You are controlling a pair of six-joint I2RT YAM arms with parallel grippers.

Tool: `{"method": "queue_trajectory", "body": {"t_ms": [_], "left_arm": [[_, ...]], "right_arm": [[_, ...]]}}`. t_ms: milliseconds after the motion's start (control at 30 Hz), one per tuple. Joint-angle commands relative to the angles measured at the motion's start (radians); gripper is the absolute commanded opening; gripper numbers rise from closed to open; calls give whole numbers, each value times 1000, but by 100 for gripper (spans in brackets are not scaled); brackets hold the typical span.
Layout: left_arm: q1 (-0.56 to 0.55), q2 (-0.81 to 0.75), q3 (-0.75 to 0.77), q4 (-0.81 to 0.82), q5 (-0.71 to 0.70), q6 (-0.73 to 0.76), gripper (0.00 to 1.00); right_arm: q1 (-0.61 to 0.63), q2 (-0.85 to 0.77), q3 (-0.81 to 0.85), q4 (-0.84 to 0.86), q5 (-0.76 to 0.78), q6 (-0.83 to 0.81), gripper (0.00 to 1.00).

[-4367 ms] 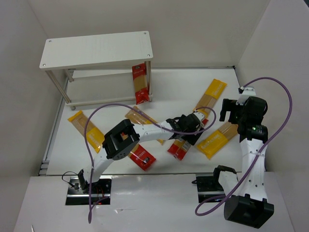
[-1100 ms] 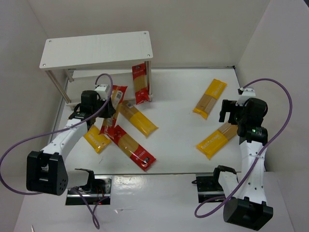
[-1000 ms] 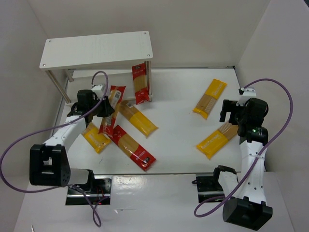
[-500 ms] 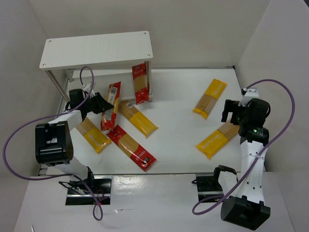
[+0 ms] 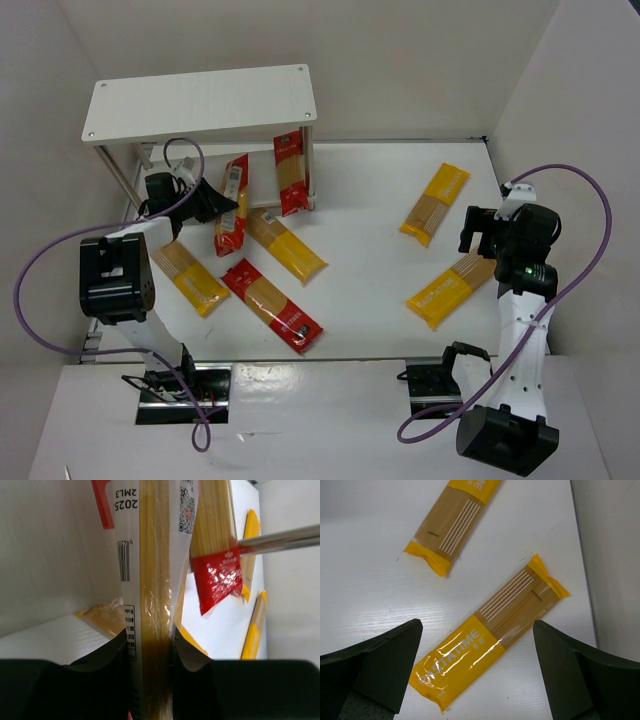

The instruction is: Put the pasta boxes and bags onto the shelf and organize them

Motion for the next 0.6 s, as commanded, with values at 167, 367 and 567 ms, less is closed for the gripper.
{"method": "queue_trajectory", "body": {"t_ms": [167, 367, 567], "left_arm": [[-46, 61, 180, 193, 46, -133, 0], [-93, 93, 222, 206, 26, -151, 0], [-128, 136, 272, 206, -29, -162, 0]], "right_arm": [[-7, -21, 0, 49, -16, -12, 100], [-7, -21, 0, 49, -16, -21, 100], [-7, -30, 0, 49, -16, -21, 100]]}}
